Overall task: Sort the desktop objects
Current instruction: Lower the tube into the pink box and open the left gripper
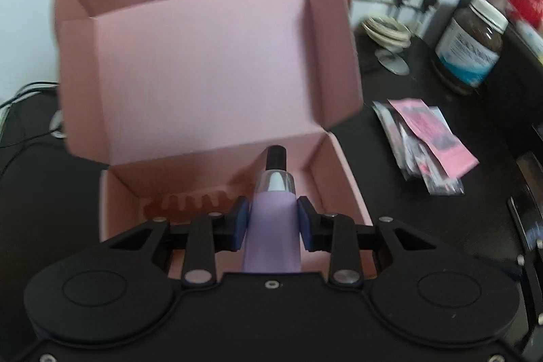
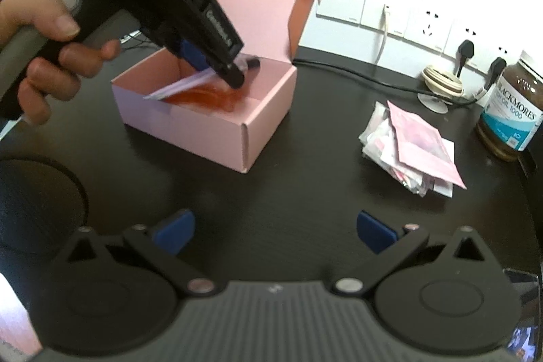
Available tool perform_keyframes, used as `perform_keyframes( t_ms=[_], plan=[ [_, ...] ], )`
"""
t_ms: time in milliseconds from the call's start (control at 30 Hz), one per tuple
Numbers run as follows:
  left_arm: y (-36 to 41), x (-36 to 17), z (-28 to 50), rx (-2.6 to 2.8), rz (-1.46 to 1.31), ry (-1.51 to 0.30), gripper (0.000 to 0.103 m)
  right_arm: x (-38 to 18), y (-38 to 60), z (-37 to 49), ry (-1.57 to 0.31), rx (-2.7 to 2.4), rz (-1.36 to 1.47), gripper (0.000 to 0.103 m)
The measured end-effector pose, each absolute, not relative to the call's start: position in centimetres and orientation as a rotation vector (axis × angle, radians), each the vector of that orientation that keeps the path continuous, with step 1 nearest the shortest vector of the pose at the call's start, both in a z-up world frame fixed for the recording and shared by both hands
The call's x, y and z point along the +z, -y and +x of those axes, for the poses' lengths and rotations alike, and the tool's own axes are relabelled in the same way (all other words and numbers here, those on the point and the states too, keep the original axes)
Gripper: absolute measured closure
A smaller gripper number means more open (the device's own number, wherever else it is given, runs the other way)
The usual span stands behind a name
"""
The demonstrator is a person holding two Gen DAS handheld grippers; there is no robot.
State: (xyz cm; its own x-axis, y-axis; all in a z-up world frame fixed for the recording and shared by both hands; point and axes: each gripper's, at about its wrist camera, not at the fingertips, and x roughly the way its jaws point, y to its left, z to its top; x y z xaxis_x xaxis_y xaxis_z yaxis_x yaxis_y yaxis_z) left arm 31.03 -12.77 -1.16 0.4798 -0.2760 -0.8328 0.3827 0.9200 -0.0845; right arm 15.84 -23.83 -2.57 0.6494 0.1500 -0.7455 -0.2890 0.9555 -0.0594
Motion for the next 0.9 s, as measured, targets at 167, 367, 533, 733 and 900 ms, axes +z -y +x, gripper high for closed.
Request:
perform_keyframes(
  t_ms=[167,367,533,733,900],
  plan=[
    [13.5,-1.4,30.4,-0.451,0.166,-0.996,0.072,-2.5,23.9,16.1,-0.827,0.253,-0.179,0.001],
    [13.4,-2.6,31.5,-0.405,0.145,-1.042,0.073,-2.7,23.5,16.5,-0.838,0.263,-0.178,0.001],
    [13.4,-2.8,32.0,-0.389,0.138,-1.042,0.073,-2.7,23.1,16.4,-0.838,0.277,-0.194,0.001],
    [12.6,-2.1,32.2,-0.332,0.145,-1.000,0.049,-2.4,23.4,16.5,-0.835,0.272,-0.187,0.001],
    [11.9,-1.3,32.0,-0.306,0.121,-0.972,0.046,-2.3,23.4,16.6,-0.837,0.261,-0.185,0.001]
  ],
)
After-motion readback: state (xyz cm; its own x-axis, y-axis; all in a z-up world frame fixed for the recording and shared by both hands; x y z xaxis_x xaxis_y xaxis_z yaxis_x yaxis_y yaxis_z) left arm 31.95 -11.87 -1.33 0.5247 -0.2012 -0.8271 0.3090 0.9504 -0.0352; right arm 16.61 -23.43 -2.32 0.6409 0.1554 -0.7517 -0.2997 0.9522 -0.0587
